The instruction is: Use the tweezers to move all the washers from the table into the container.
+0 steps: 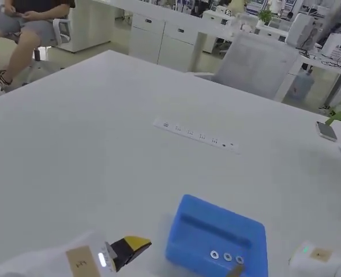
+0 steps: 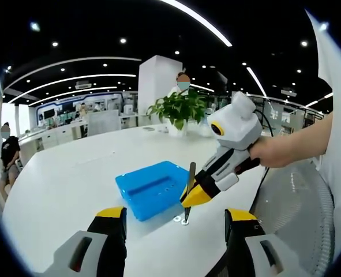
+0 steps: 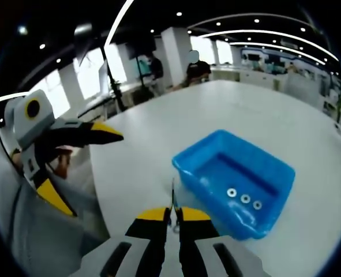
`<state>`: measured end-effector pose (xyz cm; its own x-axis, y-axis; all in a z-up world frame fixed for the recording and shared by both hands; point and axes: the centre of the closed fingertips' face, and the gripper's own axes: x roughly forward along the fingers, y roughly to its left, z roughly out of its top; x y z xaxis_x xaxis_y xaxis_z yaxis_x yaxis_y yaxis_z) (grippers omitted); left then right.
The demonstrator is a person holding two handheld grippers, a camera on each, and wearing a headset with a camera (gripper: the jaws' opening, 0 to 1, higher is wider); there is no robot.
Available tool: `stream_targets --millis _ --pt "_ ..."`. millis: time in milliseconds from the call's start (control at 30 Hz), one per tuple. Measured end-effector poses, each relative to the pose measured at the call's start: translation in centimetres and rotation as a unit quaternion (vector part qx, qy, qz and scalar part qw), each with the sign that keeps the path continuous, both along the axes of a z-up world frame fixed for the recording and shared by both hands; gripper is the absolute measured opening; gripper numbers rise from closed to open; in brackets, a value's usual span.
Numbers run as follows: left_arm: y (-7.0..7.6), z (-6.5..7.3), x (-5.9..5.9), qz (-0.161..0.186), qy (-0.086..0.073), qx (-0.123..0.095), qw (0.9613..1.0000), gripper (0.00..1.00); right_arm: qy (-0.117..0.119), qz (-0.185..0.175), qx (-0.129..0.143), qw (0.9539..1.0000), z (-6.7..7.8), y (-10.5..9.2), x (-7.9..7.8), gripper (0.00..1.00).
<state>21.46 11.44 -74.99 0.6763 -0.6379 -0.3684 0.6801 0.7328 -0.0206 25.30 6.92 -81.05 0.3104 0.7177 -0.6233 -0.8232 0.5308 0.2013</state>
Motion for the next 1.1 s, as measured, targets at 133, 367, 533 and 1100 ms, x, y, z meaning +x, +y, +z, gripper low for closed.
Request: stream_targets --millis 133,367,533,1100 --pt "0.0 -0.1 0.0 0.0 0.0 0.002 1.0 0.69 0.002 0.001 -0.003 1.0 -0.4 0.0 -0.1 0.04" --pt "0.1 -0.1 0.0 0.002 0.0 0.001 1.0 0.69 0.005 0.002 -0.002 1.0 -0.5 -0.1 -0.3 0.04" --pt "0.1 -0.1 0.0 0.002 0.0 0.002 1.0 0.69 0.003 0.012 -0.006 0.9999 -0.5 0.2 -0.7 0.04" --pt "0.2 0.0 0.1 0.005 -0.003 -0.001 1.0 0.69 -0.073 0.102 -0.091 0.9879 -0.9 1.4 -2.0 0.03"
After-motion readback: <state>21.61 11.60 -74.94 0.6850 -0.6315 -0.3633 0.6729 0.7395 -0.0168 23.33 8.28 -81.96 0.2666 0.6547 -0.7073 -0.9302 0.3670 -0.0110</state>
